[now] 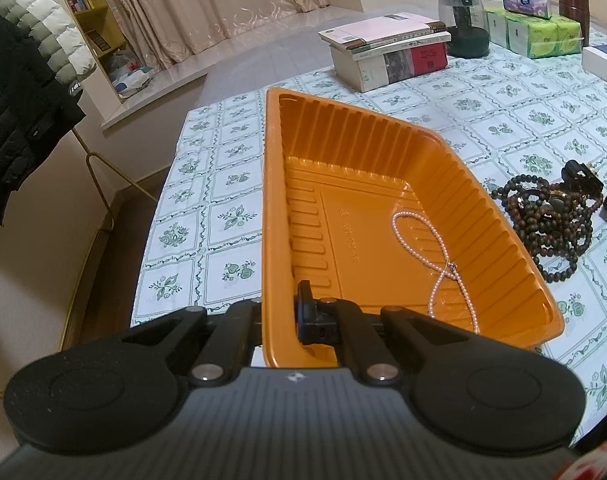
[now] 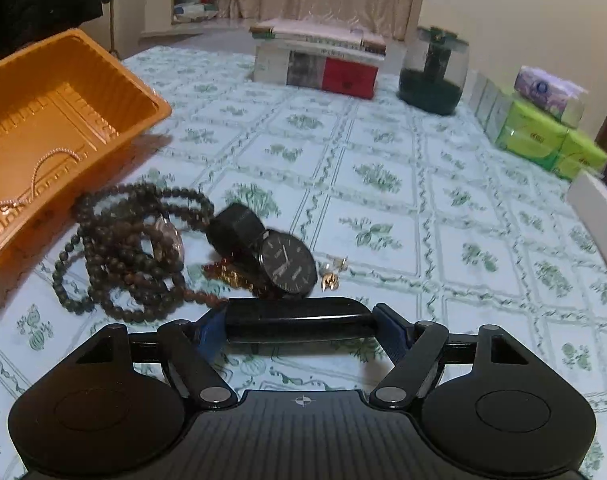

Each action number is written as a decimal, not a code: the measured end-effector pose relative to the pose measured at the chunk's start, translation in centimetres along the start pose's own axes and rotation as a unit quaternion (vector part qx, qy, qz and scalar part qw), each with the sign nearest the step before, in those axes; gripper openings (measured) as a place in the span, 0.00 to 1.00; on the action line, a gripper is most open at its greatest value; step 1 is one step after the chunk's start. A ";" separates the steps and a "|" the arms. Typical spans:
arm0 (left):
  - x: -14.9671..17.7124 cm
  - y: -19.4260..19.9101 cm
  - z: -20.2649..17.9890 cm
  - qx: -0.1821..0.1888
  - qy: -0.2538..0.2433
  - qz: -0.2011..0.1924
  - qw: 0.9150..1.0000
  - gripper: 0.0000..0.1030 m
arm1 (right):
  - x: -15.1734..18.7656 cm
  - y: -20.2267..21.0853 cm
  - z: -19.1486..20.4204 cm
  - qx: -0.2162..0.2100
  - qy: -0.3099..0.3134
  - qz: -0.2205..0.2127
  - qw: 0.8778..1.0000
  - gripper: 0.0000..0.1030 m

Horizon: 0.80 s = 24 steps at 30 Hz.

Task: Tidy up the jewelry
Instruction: 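Grasp the black cylindrical case with the right gripper and lift it, then place the black case into the tray and release with the right gripper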

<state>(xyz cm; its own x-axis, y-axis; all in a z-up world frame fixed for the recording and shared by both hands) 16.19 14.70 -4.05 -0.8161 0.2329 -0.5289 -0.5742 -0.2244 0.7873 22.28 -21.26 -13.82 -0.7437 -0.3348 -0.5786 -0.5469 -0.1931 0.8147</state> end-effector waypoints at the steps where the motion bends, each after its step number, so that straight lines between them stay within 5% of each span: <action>1: 0.0 0.0 0.0 0.000 -0.001 0.000 1.000 0.03 | -0.2 0.5 0.1 0.000 -0.001 -0.006 1.000 0.73; 10: 0.0 0.2 -0.1 0.001 -0.003 -0.003 1.000 0.03 | -4.5 3.8 3.9 -0.035 0.017 -0.044 0.998 0.73; 24: 0.0 0.3 0.0 0.004 -0.005 -0.005 1.000 0.03 | -9.7 4.4 15.9 -0.139 0.131 -0.071 0.979 0.73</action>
<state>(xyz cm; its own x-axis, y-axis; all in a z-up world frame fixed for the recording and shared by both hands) 16.02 14.65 -3.77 -0.8092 0.2441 -0.5344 -0.5825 -0.2148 0.7839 20.97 -4.17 -5.24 -0.5240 -0.5035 -0.6870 -0.4858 -0.4859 0.7266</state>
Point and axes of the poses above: each gripper's, at about its wrist camera, not at the fingertips, and y roughly against the way its jaws point, z to its left, x to its underside, the point moved 9 cm from there along -y, roughly the way its jaws point, and after that the axes turned 10 degrees about z, right-handed, at the moved point
